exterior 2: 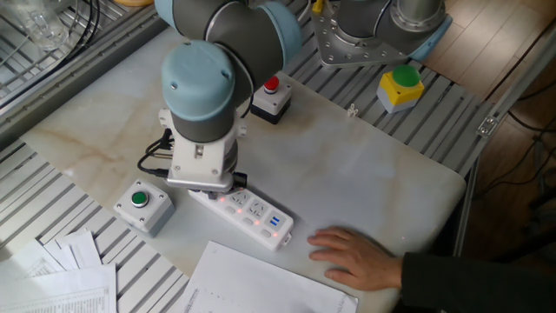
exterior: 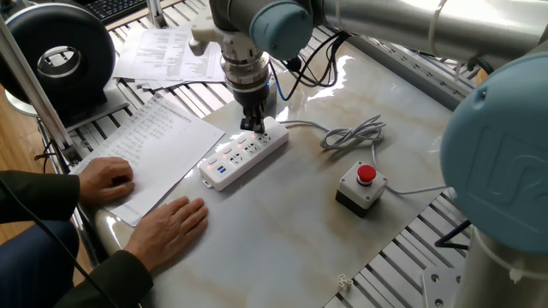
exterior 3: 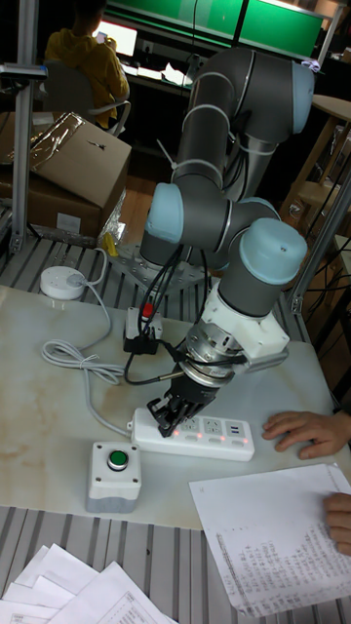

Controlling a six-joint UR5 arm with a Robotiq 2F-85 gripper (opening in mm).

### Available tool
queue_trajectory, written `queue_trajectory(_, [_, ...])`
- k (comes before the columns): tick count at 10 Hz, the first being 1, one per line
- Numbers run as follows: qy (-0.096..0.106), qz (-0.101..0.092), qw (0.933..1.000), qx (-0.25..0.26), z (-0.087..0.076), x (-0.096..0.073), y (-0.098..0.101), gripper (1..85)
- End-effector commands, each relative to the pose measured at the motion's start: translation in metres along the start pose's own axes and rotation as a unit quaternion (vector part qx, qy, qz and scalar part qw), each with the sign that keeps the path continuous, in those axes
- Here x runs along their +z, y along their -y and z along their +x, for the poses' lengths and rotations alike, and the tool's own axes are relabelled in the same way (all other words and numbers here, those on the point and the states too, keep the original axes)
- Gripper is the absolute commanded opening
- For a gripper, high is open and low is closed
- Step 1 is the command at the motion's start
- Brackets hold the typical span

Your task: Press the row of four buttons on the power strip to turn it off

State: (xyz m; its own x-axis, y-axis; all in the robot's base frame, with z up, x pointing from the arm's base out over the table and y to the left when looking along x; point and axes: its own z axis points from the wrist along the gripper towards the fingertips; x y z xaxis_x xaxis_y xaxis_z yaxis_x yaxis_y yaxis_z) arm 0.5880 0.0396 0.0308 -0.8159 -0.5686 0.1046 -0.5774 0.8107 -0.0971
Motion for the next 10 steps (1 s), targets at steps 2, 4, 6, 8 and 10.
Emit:
queue_trajectory(2, [-0.025, 0.007, 0.9996, 0.006, -0.005, -0.050, -0.014, 1.0])
queue_trajectory(4, [-0.007, -0.007, 0.9999, 0.014, -0.015, -0.050, -0.024, 1.0])
queue_trajectory(6, [-0.005, -0.002, 0.9999, 0.010, -0.021, -0.041, -0.024, 1.0])
queue_trajectory(8, [-0.006, 0.018, 0.9998, -0.008, -0.023, -0.032, -0.009, 1.0])
queue_trajectory(10, [-0.010, 0.034, 0.9990, -0.028, -0.020, -0.030, 0.007, 1.0])
